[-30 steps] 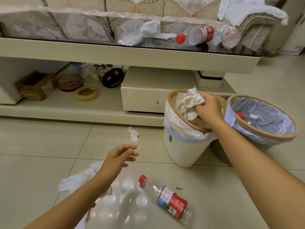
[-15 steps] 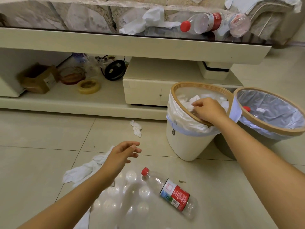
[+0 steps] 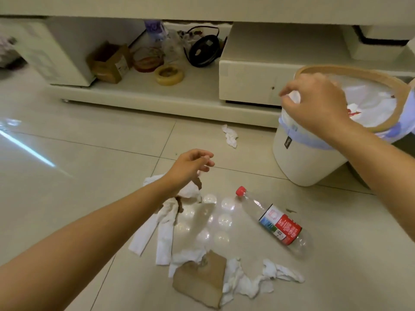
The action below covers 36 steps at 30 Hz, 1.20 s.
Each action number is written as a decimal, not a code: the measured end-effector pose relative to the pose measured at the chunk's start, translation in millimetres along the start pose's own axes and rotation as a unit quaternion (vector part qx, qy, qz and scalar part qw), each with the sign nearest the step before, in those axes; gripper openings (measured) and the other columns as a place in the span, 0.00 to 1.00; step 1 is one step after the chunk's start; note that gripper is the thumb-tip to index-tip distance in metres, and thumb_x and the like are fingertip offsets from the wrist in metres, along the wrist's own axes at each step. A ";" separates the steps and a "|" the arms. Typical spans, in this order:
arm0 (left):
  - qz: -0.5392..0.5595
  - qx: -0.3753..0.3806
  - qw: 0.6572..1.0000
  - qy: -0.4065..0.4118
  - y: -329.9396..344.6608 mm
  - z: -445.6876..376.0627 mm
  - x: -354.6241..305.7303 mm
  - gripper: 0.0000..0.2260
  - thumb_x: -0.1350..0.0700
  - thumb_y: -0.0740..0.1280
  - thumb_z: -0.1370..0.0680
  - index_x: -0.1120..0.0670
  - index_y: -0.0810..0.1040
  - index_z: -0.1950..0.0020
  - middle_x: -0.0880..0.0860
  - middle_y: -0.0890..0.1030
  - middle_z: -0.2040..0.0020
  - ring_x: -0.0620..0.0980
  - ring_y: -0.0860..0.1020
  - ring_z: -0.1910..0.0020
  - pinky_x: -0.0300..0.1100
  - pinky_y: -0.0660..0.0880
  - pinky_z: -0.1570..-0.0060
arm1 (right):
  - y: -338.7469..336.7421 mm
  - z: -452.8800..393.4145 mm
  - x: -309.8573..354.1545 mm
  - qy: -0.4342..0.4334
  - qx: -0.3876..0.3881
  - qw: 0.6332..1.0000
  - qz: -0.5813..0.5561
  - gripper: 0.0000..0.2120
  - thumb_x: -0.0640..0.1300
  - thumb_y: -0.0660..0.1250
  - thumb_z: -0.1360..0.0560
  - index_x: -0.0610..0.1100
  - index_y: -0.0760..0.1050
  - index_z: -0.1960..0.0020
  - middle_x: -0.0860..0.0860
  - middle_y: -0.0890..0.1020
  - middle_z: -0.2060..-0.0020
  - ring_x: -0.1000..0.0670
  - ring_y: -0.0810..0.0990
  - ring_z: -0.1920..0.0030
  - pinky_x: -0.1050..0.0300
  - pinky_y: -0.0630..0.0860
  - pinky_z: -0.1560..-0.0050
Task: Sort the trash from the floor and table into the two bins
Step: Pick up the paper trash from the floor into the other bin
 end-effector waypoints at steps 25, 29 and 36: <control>-0.557 0.088 0.822 0.083 -36.7 -69.3 100.1 0.50 0.46 0.78 0.37 0.41 0.49 0.24 0.46 0.56 0.23 0.52 0.60 0.27 0.47 0.66 0.36 | 232.2 -3.4 25.2 0.024 0.253 0.967 -0.002 0.14 0.43 0.63 0.27 0.48 0.77 0.42 0.54 0.70 0.31 0.48 0.72 0.38 0.57 0.67 0.54; -0.581 0.143 0.798 0.072 -33.9 -87.1 113.3 0.55 0.48 0.78 0.37 0.41 0.42 0.23 0.48 0.49 0.22 0.51 0.53 0.24 0.48 0.61 0.31 | 276.5 -10.8 4.4 0.050 0.320 0.946 0.013 0.19 0.45 0.65 0.28 0.50 0.73 0.37 0.51 0.65 0.31 0.46 0.69 0.36 0.55 0.67 0.50; -0.539 0.170 0.822 0.068 -26.3 -101.9 140.2 0.58 0.48 0.80 0.39 0.40 0.41 0.24 0.46 0.46 0.21 0.50 0.52 0.24 0.47 0.63 0.32 | 319.7 -24.4 -20.8 0.101 0.326 0.940 -0.030 0.29 0.42 0.63 0.27 0.56 0.62 0.28 0.47 0.58 0.27 0.40 0.66 0.33 0.50 0.69 0.46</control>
Point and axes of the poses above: each hand's wrist, its own z-axis away from the middle knuckle, its own y-axis out of the palm, x = y × z, the point moved 6 cm from there along -z, towards the middle knuckle
